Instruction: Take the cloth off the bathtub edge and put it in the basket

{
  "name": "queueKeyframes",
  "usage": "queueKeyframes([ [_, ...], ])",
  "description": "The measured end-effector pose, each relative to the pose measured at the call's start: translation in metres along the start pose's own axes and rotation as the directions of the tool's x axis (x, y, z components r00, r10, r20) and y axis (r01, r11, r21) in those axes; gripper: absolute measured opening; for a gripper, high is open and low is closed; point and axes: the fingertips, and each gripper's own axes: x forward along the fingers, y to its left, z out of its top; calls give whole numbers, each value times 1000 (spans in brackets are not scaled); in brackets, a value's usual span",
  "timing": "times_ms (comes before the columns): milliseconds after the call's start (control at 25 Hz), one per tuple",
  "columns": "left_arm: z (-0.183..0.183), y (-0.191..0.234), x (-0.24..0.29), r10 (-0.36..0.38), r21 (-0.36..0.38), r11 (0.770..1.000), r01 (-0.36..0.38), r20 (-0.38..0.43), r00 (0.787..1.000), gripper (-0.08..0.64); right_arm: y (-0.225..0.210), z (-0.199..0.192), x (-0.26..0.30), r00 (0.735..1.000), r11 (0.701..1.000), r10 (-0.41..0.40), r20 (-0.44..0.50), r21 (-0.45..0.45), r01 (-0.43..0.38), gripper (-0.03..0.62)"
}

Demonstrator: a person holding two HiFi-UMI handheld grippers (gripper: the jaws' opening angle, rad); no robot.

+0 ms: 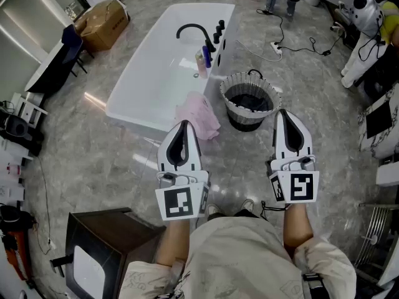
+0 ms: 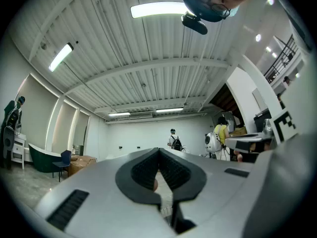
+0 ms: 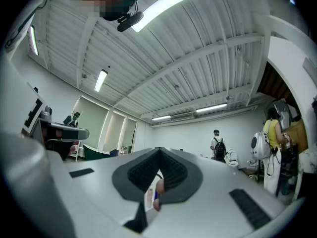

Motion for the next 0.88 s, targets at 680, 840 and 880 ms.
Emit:
queueKeyframes([
  [680, -4, -52, 14, 5, 5, 1000, -5, -14, 1000, 3, -51, -5, -20, 999, 998, -19, 34, 62, 17, -12],
  [840, -8, -77, 18, 2, 7, 1000, -2, -20, 1000, 3, -71, -14, -30, 1000, 997, -19, 19, 78, 18, -12],
  [880, -10, -83, 19, 3, 9, 1000, -3, -21, 1000, 3, -76, -17, -32, 1000, 996, -16, 17, 83, 14, -12],
])
